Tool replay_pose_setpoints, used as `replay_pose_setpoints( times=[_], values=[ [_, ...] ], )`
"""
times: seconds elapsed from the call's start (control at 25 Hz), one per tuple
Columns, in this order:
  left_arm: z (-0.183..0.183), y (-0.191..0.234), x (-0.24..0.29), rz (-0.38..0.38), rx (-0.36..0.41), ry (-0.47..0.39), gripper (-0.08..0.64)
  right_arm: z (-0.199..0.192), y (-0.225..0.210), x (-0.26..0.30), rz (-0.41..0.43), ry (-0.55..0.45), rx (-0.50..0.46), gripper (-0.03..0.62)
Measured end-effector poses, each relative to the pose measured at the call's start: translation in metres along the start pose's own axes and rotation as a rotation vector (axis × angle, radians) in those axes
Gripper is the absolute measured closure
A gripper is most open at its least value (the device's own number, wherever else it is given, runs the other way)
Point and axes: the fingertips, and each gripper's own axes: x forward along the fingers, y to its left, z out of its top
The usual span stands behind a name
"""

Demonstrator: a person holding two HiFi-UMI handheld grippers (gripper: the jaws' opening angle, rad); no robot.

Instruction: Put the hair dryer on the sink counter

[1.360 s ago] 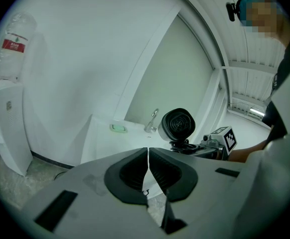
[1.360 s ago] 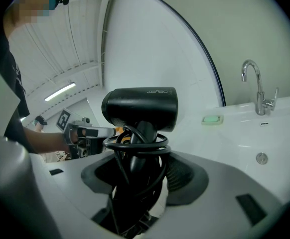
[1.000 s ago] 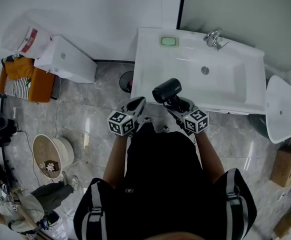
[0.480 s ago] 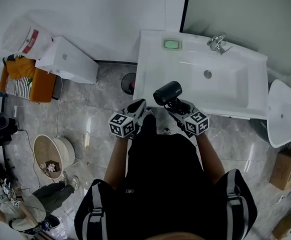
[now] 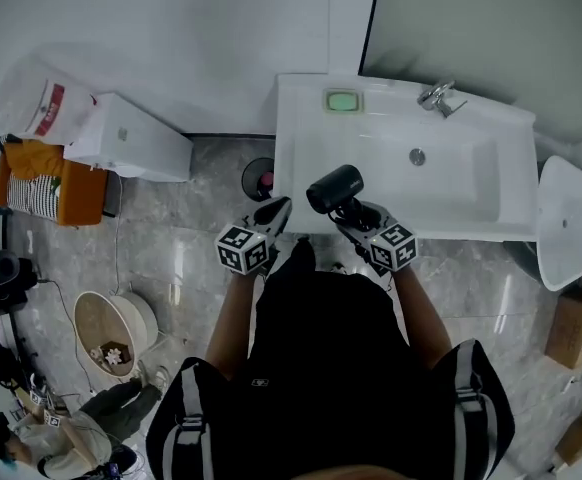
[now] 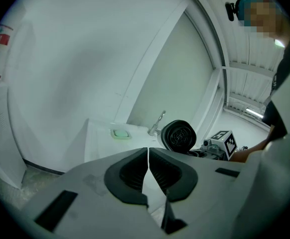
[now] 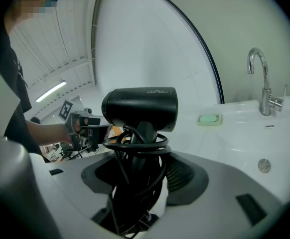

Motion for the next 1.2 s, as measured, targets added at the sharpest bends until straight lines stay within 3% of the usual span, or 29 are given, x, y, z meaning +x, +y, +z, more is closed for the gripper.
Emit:
replay_pose_setpoints(
  times=[0.72, 1.2],
  values=[
    [0.020, 0.021, 0.048, -0.165, 0.068, 0.113, 0.540, 0.001, -0.018, 0.040, -0.065, 0.013, 0.107, 0.291],
    [0.025, 0.056, 0.045, -0.209, 0.027, 0.110, 0.540, -0.007, -0.029, 0.068, -0.152, 0.008, 0.210, 0.290]
  ],
)
